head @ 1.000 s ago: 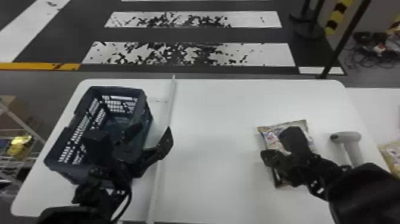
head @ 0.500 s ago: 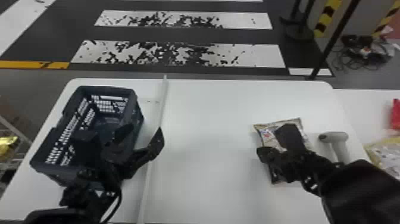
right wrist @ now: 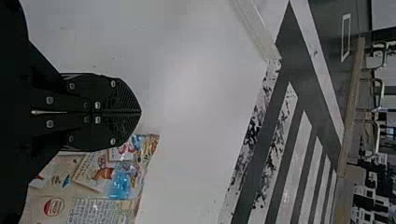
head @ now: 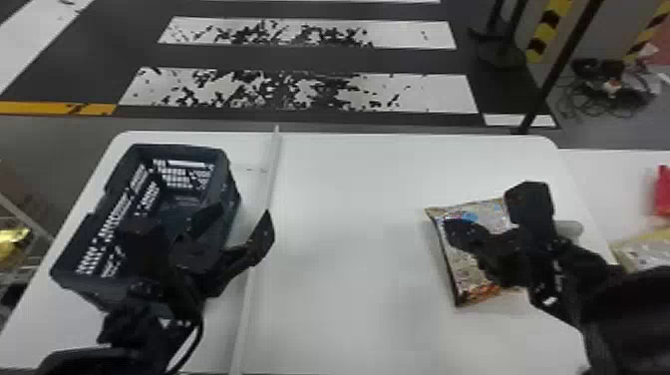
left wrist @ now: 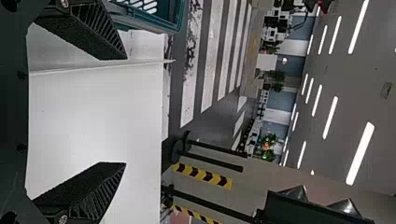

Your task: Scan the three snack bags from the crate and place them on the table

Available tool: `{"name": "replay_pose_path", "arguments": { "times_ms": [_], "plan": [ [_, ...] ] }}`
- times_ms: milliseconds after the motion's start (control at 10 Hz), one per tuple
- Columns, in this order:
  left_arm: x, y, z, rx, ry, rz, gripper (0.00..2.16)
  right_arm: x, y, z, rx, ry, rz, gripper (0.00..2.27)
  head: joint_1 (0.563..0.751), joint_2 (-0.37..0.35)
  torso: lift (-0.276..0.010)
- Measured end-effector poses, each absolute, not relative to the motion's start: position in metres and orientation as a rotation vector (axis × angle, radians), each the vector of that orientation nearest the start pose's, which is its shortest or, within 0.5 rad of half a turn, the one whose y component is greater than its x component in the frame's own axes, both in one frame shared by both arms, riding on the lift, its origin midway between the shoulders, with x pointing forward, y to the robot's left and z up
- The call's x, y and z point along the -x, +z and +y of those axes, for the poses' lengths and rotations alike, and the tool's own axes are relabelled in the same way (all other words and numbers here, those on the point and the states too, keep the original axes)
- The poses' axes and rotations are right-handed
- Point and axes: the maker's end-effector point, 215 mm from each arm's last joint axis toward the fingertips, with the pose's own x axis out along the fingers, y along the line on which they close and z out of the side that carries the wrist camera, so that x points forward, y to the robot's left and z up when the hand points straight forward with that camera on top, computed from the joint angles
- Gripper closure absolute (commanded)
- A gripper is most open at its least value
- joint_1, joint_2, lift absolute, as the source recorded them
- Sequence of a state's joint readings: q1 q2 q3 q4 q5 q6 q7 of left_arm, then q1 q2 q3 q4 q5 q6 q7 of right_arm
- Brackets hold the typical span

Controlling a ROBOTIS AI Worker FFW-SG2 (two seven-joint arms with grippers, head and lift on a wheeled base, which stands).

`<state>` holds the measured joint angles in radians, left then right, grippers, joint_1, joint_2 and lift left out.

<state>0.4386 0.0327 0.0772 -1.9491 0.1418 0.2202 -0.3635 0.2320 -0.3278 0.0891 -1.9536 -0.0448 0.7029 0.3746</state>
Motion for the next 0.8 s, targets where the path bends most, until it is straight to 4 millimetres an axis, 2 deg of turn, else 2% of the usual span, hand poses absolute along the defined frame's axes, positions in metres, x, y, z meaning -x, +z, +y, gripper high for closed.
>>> {"name": "replay_pose_path", "arguments": {
  "times_ms": [100,200,500,800],
  "plan": [
    [-0.443,-0.413,0.192,0.137,-0.31,0.247,0.06,-0.458,-0.457,-0.222,0.15,0.424,0.595,0.26,0.695,-0.022,-0.062],
    [-0.444,-0.409,0.19,0.137,-0.311,0.242,0.07,-0.458,-0.444,-0.241,0.129,0.389,0.587,0.11,0.695,-0.052,-0.062],
    [-0.445,-0.407,0.184,0.141,-0.319,0.24,0.07,-0.462,-0.417,-0.319,0.076,0.252,0.556,0.11,0.695,-0.159,-0.062],
    [-0.444,-0.41,0.184,0.142,-0.317,0.247,0.07,-0.456,-0.416,-0.392,0.035,0.136,0.563,0.1,0.695,-0.242,-0.062]
  ]
}}
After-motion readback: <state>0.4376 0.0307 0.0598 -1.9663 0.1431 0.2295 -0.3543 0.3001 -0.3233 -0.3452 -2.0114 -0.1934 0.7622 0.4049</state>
